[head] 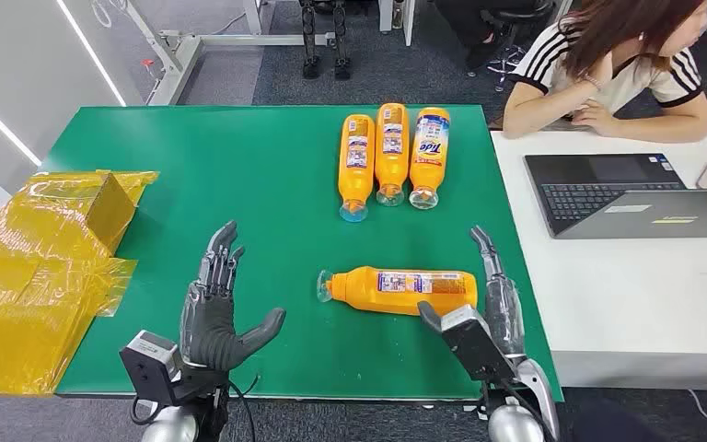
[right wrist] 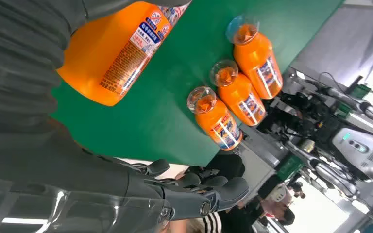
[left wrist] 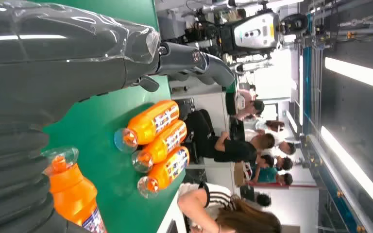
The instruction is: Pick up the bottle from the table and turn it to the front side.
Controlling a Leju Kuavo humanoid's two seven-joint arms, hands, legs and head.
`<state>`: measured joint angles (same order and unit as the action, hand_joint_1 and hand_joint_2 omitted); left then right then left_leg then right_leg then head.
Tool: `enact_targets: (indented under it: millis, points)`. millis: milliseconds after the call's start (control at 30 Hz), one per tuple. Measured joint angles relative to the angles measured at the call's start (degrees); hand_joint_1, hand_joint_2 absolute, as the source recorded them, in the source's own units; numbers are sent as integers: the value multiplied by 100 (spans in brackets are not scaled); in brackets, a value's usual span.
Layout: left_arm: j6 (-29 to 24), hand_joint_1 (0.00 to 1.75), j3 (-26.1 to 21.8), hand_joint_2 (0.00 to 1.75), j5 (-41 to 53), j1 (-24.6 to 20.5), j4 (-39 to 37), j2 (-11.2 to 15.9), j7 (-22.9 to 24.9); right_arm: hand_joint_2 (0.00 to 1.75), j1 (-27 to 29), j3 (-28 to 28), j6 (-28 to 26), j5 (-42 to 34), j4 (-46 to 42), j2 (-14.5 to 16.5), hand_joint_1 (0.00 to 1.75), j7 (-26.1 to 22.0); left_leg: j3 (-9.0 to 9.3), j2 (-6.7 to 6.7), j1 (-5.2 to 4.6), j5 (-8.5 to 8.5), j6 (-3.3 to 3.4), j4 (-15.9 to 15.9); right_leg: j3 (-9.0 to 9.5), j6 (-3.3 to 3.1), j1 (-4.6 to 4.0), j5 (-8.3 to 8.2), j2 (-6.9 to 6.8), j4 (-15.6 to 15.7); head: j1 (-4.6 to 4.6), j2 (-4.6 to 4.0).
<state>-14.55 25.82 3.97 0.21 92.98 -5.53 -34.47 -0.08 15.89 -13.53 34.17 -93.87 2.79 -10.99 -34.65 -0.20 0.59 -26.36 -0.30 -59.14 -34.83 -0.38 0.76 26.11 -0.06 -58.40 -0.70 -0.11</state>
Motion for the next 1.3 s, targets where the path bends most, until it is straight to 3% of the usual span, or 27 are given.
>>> enact_targets:
  millis: [300,467,700,967,1133,1300]
  points:
    - [214,0,15,175,-121,-139,-136,13,9,175,-942,320,1112,-76,1013,-554,0,591,-2,-3,-1,0,1,-4,0,3,1,-3,-2,0,1,0]
    - [300,0,56,175,-214,-252,-233,24,58,175,-1525,575,1423,-144,1635,-755,0,685,-1,-1,0,1,1,-4,1,2,0,-6,1,-1,1,0]
    - [451,0,104,175,-560,-480,-422,81,108,175,-2544,1271,2776,-622,2726,-1066,0,476,1,3,0,3,1,-7,0,1,0,-9,7,-2,1,0]
    - [501,0,104,175,-686,-553,-496,155,140,175,-3017,1811,3111,-693,3379,-1316,0,419,-2,1,-1,1,2,-7,0,1,0,-9,6,0,1,0]
    - [788,0,104,175,-979,-564,-509,163,340,175,-3460,2261,3611,-723,3872,-1355,0,567,4,8,0,1,2,-8,2,2,0,-10,11,0,1,0]
    - [1050,0,104,175,-1257,-566,-520,162,495,175,-3756,2636,3762,-742,4235,-1368,0,673,21,9,2,1,2,-8,17,2,0,-10,13,0,0,0]
